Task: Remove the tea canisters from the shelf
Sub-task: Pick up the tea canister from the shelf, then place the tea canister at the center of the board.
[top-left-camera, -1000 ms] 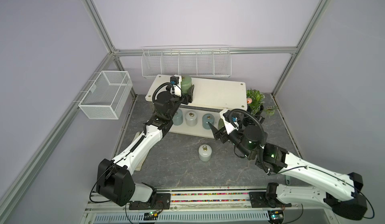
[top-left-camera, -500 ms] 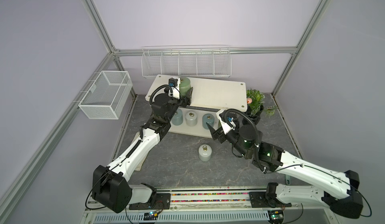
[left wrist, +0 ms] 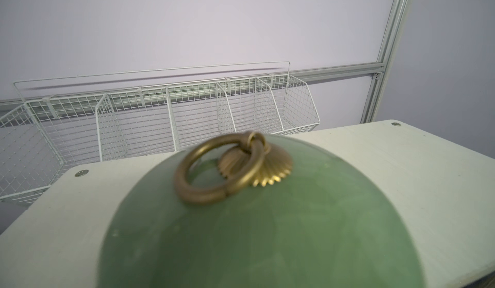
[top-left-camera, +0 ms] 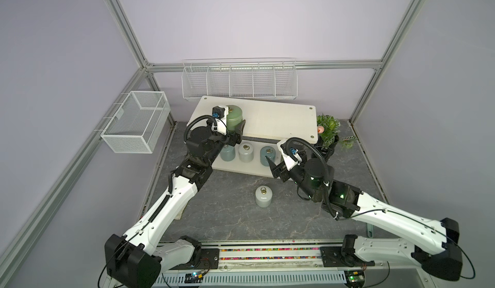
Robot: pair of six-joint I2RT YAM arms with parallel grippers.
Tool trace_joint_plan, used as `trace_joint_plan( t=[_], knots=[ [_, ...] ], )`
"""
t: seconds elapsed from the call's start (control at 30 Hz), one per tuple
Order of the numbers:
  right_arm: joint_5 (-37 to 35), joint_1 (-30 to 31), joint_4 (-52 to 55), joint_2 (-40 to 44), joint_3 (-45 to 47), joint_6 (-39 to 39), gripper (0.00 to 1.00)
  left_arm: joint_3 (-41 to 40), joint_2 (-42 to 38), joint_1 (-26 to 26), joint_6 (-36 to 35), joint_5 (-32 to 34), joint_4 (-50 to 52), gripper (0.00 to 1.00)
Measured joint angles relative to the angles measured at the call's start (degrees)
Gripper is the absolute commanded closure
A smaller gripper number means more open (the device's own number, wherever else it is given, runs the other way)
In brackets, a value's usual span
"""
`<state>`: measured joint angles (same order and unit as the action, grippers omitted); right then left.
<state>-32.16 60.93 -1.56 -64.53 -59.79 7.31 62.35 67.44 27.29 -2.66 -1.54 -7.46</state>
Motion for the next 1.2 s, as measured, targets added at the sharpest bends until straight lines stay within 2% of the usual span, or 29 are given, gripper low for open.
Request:
trace_joint_plan(
  t=[0.4, 0.77, 1.2],
  knots=[
    [0.07, -0.5, 0.0, 0.0, 0.0, -0.24, 0.11, -1.01, -5.49, 0.02, 0.04, -0.85, 3.06, 0.22],
    [0.09, -0.57, 0.0, 0.0, 0.13, -0.5, 0.11, -7.19, -16.17, 1.11, 1.77, -0.2, 6.71, 0.22],
    [0.59, -0.59, 0.24, 0.87, 1.46, -1.95, 0.11, -15.85, -26.86, 9.6, 3.63, 6.38, 13.9, 0.22]
  ],
)
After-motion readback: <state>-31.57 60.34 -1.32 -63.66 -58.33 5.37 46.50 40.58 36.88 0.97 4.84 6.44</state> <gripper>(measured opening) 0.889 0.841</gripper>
